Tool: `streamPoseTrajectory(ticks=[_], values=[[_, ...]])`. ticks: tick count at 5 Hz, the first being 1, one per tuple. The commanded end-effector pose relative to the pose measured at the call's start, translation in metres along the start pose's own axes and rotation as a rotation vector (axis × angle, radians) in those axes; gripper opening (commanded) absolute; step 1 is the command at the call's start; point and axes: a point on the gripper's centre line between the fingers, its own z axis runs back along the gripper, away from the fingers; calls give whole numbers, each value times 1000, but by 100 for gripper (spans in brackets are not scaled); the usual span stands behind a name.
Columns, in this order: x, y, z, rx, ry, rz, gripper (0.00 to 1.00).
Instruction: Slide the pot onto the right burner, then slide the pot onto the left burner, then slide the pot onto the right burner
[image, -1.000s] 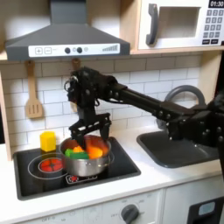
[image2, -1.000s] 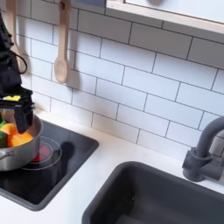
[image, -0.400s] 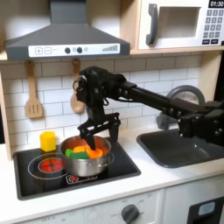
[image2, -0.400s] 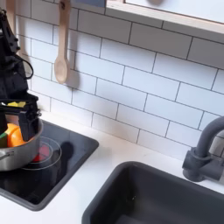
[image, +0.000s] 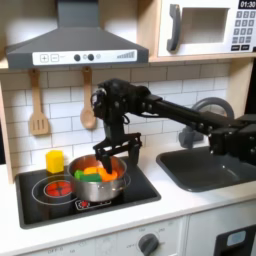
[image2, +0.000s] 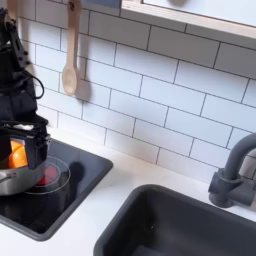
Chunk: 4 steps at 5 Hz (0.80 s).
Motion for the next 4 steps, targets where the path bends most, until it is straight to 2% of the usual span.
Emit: streamPoseTrajectory(ticks=[1, 2, 4], values=[[0, -3, -2, 27, 4, -39, 100], [1, 2, -5, 38, 13, -29, 100], [1, -1, -5, 41, 15, -42, 100]])
